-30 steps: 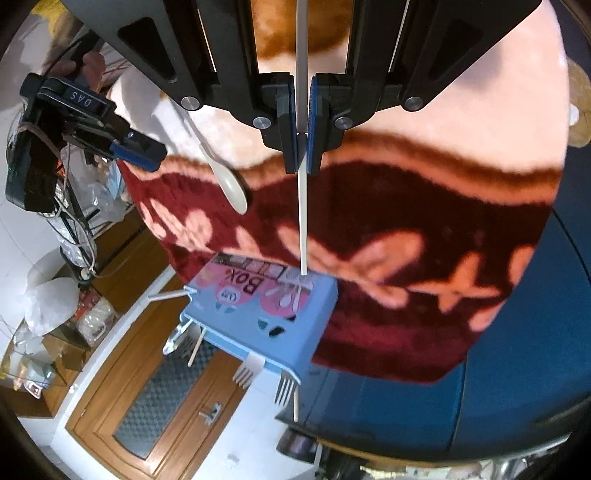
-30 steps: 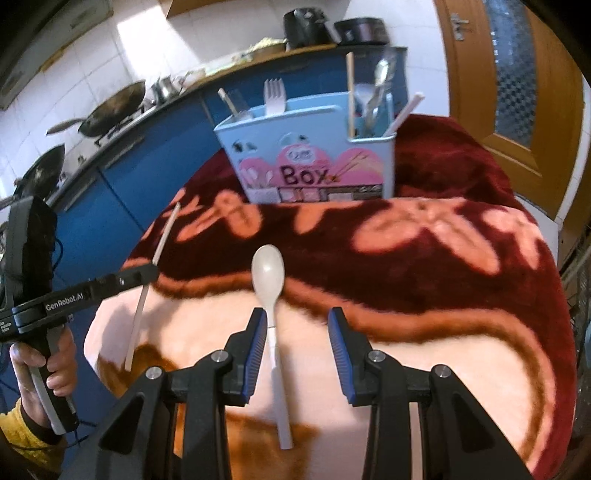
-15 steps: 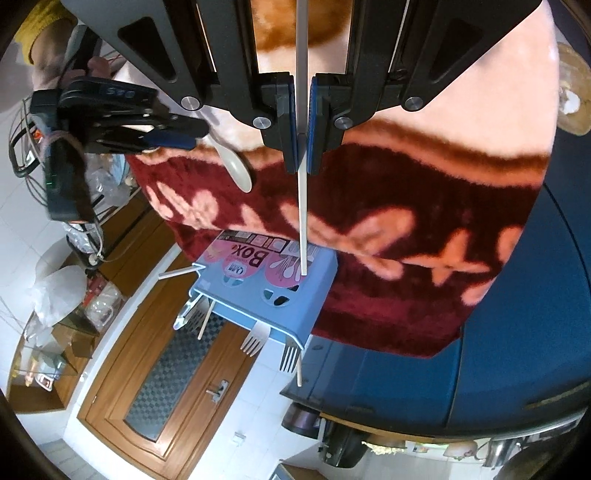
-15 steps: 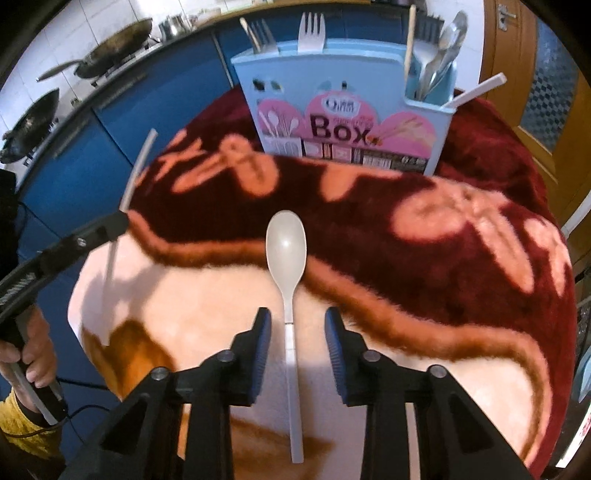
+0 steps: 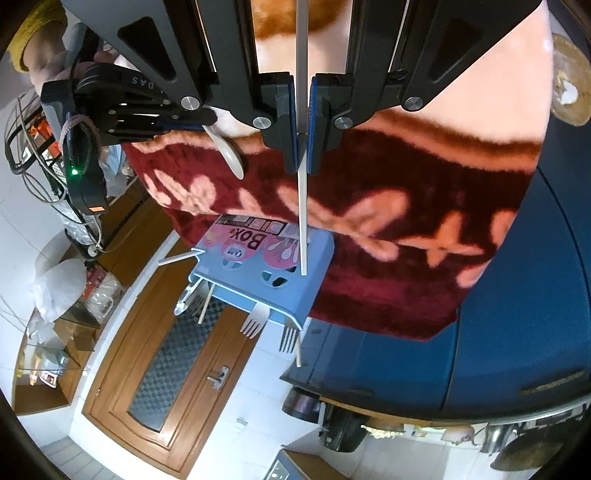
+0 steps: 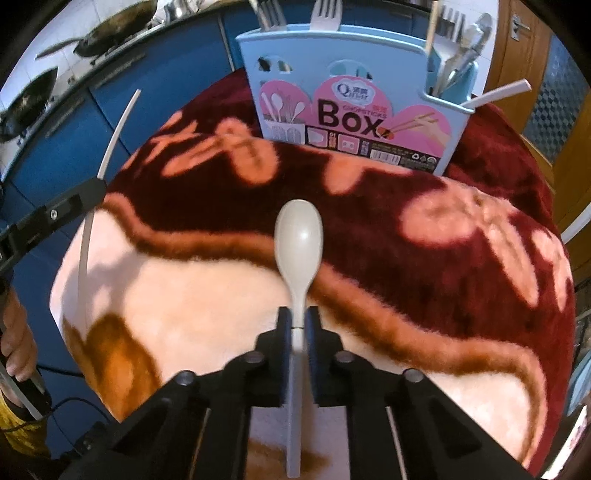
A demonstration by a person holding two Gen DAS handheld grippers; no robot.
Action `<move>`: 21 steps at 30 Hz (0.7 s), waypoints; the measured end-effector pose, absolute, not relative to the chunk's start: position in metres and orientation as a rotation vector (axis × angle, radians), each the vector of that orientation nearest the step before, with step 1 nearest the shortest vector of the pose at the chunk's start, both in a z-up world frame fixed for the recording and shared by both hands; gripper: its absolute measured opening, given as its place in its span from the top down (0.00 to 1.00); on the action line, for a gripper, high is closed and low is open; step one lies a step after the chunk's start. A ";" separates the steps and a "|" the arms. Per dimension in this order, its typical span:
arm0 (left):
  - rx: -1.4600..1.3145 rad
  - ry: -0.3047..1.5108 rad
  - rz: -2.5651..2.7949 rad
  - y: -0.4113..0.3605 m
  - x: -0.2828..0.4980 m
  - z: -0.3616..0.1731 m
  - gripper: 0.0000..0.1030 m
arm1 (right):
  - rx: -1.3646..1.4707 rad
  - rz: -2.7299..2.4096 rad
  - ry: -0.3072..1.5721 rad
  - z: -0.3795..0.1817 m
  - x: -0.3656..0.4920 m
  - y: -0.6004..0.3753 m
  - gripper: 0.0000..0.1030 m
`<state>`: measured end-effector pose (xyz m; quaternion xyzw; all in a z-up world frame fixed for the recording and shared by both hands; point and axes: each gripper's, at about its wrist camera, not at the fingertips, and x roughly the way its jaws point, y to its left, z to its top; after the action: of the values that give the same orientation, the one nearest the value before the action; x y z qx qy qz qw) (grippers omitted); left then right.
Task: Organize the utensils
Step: 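Lift and carry the white stick and white spoon over the caddy with both tools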
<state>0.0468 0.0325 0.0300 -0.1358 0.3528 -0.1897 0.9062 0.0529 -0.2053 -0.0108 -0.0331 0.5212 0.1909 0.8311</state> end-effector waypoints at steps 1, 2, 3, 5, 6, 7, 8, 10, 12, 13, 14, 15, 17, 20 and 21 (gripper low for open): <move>-0.281 0.724 -0.396 0.031 0.047 0.031 0.96 | -0.045 0.413 1.098 -0.010 0.052 -0.210 0.93; -0.282 0.720 -0.399 0.031 0.047 0.032 0.96 | -0.001 0.423 1.086 -0.010 0.051 -0.216 0.93; -0.284 0.713 -0.404 0.030 0.047 0.033 0.96 | 0.032 0.434 1.073 -0.009 0.051 -0.221 0.93; -0.288 0.698 -0.409 0.028 0.047 0.035 0.96 | 0.090 0.448 1.039 -0.007 0.049 -0.229 0.93; -0.293 0.687 -0.414 0.028 0.047 0.037 0.96 | 0.120 0.453 1.014 -0.004 0.047 -0.234 0.93; -0.297 0.678 -0.418 0.027 0.047 0.038 0.96 | 0.139 0.457 0.995 -0.001 0.046 -0.237 0.93; -0.301 0.669 -0.421 0.025 0.048 0.040 0.96 | 0.167 0.463 0.965 0.003 0.044 -0.242 0.93; -0.308 0.650 -0.429 0.023 0.049 0.043 0.96 | 0.200 0.469 0.912 0.010 0.039 -0.249 0.93; -0.307 0.629 -0.432 0.019 0.050 0.047 0.96 | 0.228 0.469 0.849 0.018 0.035 -0.257 0.93; -0.304 0.615 -0.434 0.017 0.051 0.050 0.96 | 0.237 0.469 0.819 0.022 0.033 -0.259 0.93; -0.305 0.603 -0.435 0.015 0.051 0.052 0.96 | 0.246 0.469 0.793 0.025 0.033 -0.260 0.93; -0.306 0.592 -0.437 0.013 0.053 0.054 0.96 | 0.253 0.467 0.772 0.027 0.032 -0.263 0.93; -0.302 0.582 -0.430 0.009 0.057 0.058 0.96 | 0.265 0.467 0.733 0.033 0.032 -0.265 0.93; -0.296 0.577 -0.422 0.002 0.067 0.063 0.96 | 0.283 0.469 0.678 0.041 0.035 -0.268 0.93; -0.296 0.574 -0.421 0.001 0.070 0.065 0.96 | 0.289 0.468 0.666 0.043 0.036 -0.270 0.93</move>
<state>0.0697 0.0008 0.0646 -0.1443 0.2801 -0.2055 0.9265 0.0360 -0.2704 0.0432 0.1399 0.3229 0.2266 0.9082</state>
